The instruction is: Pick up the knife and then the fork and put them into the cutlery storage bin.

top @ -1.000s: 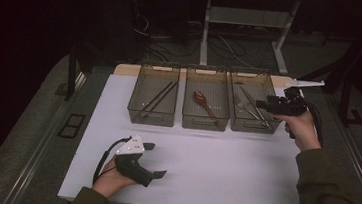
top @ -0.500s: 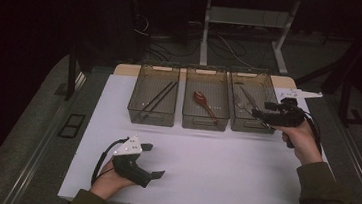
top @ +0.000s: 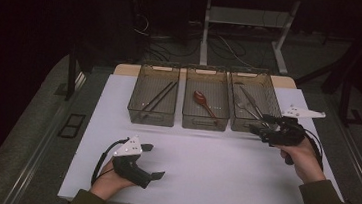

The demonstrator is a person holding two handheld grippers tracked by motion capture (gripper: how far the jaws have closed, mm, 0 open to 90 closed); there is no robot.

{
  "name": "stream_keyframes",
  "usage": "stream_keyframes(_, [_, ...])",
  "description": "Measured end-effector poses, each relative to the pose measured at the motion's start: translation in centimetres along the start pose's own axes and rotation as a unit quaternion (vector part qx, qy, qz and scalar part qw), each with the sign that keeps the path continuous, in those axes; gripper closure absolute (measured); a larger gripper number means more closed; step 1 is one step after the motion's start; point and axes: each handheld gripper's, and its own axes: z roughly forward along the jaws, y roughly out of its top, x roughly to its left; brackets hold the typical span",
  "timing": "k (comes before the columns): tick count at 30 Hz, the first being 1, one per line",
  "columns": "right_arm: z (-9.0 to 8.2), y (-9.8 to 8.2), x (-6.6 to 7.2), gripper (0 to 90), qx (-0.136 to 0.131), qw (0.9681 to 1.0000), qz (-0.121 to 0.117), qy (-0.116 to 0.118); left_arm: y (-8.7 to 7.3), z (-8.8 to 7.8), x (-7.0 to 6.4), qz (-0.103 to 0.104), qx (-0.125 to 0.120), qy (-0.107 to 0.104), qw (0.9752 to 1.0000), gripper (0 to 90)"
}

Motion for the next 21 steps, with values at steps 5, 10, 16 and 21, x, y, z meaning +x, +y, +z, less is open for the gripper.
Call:
stream_keyframes(5, [-0.6, -1.4, 0.9, 20.6, 0.002, 1.0, -0.002, 0.001, 0.0, 0.1, -0.1, 0.001, 0.001, -0.002, 1.0, 0.0])
stream_keyframes(10, [-1.1, -2.9, 1.8, 19.5, -0.006, 1.0, -0.001, 0.001, 0.0, 0.1, -0.2, 0.001, 0.0, -0.001, 1.0, 0.0])
stream_keyframes(16, [-1.4, -4.1, 2.7, 17.8, -0.01, 0.9999, -0.006, -0.005, 0.1, 0.1, -0.3, 0.003, 0.001, -0.001, 1.0, 0.0])
stream_keyframes(21, [-1.8, -5.2, 3.4, 17.4, -0.022, 0.9997, -0.001, -0.008, 0.1, 0.1, -0.3, 0.003, 0.0, 0.0, 1.0, 0.0])
